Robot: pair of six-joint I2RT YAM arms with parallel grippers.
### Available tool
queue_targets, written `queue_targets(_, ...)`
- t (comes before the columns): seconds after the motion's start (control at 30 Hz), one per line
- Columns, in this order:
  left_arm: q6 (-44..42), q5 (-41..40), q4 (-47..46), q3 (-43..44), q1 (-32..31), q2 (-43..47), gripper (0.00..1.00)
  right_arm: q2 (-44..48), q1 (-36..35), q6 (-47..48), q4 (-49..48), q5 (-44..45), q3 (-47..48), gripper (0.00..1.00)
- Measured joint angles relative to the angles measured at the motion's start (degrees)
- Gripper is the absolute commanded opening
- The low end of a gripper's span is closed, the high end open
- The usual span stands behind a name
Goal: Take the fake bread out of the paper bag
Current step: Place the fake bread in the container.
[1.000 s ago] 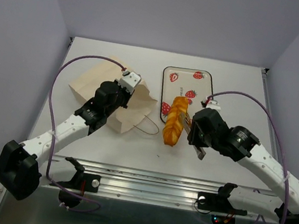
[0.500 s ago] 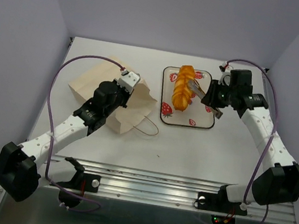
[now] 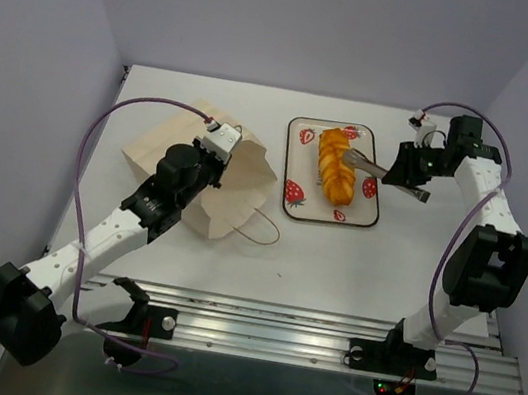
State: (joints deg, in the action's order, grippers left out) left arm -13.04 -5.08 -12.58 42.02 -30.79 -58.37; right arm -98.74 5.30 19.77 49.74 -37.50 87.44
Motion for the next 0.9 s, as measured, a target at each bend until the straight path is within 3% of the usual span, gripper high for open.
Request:
queue_targets(0.4,-2.60,2.25,0.74,-0.39,0.00,0.13,0.00,-6.73,3.50,4.04,1.33,-6.54,0.48,0.02)
queue_targets(0.9,-9.29,14.34,4.37,-2.67,0.00,2.14,0.00,-9.73,6.25,1.40,-0.68,-8.02,0.20,0.32)
